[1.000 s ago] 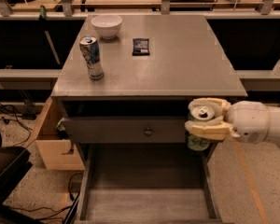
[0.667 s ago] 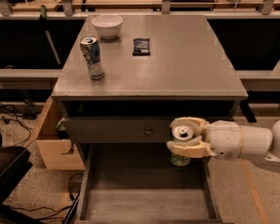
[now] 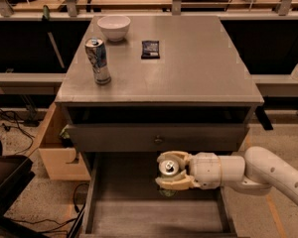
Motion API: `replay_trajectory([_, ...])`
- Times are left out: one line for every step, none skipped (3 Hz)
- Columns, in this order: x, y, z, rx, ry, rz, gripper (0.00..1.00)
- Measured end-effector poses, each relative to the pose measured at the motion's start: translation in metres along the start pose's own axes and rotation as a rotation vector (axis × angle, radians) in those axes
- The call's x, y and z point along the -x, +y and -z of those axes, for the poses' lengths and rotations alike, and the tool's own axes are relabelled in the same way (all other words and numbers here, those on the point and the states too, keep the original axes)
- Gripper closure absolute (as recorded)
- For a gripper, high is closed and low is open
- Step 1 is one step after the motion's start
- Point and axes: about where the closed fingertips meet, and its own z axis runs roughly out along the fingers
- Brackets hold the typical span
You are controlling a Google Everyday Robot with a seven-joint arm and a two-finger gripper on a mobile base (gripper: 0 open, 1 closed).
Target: Place green can into middle drawer
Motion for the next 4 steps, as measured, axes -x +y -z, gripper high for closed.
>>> replay_trajectory([-0.047,0.002,-0.023,0.042,-0.004,-0.035,1.0])
replay_trajectory([-0.049,0.005,-0.03,0.046,-0.004,-0.031,1.0])
replay_trajectory([-0.086,-0.01,-0.044,0.038,-0.023,-0.043,1.0])
replay_trajectory([-0.155,-0.024,-0.059,0.051,-0.083,-0.088,1.0])
